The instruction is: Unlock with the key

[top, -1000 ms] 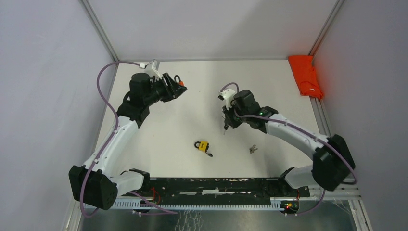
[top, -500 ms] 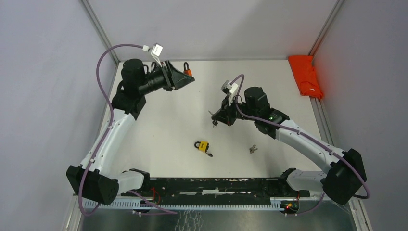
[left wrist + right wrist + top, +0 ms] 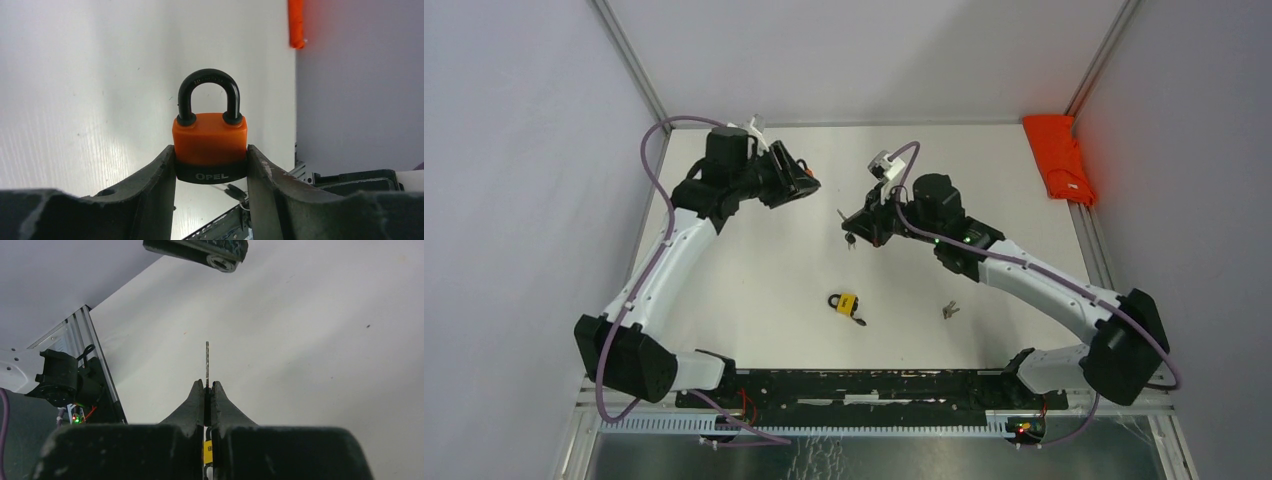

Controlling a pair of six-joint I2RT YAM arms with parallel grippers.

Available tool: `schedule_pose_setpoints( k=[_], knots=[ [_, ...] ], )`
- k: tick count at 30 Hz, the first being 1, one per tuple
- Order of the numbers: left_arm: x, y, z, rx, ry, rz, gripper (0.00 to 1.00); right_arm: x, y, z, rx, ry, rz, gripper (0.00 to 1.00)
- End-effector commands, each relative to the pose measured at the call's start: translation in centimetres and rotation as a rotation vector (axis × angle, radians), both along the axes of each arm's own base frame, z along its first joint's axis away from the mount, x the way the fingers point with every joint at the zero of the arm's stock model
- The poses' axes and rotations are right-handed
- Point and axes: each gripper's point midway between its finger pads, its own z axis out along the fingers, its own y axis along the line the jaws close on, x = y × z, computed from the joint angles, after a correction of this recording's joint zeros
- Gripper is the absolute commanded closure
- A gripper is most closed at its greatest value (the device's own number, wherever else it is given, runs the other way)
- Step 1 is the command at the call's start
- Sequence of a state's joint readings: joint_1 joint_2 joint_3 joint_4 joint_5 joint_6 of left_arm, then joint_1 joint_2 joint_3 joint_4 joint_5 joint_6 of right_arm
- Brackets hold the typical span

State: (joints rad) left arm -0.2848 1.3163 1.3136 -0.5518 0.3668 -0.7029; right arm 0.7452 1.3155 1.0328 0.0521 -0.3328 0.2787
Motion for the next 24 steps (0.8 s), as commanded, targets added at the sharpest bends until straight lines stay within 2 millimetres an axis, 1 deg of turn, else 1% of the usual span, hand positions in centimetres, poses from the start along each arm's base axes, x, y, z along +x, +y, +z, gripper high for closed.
schedule_pose_setpoints(
  k=[1,6,11,17,24],
  knots=[
    [-0.2,-0.4,-1.3,0.041,0.020,-0.009,0.98,1.1,1.9,0.7,0.083,0.039,-0.005,1.00],
    [-0.1,-0.7,-1.8,0.051,0.027,-0.024,0.98,1.3,3.6,0.5,0.144,0.085,0.035,1.00],
    [0.0,-0.7,-2.2,0.055,0.027,-0.025,0.98,1.8,5.1,0.0,0.163,0.126,0.065,1.00],
    [0.0,-0.9,-2.8,0.047,0.033,-0.031,0.98,2.1,6.3,-0.2,0.181,0.135,0.077,1.00],
    [0.0,-1.1,-2.6,0.039,0.026,-0.036,0.98,2.8,7.2,-0.5,0.182,0.139,0.071,1.00]
  ],
)
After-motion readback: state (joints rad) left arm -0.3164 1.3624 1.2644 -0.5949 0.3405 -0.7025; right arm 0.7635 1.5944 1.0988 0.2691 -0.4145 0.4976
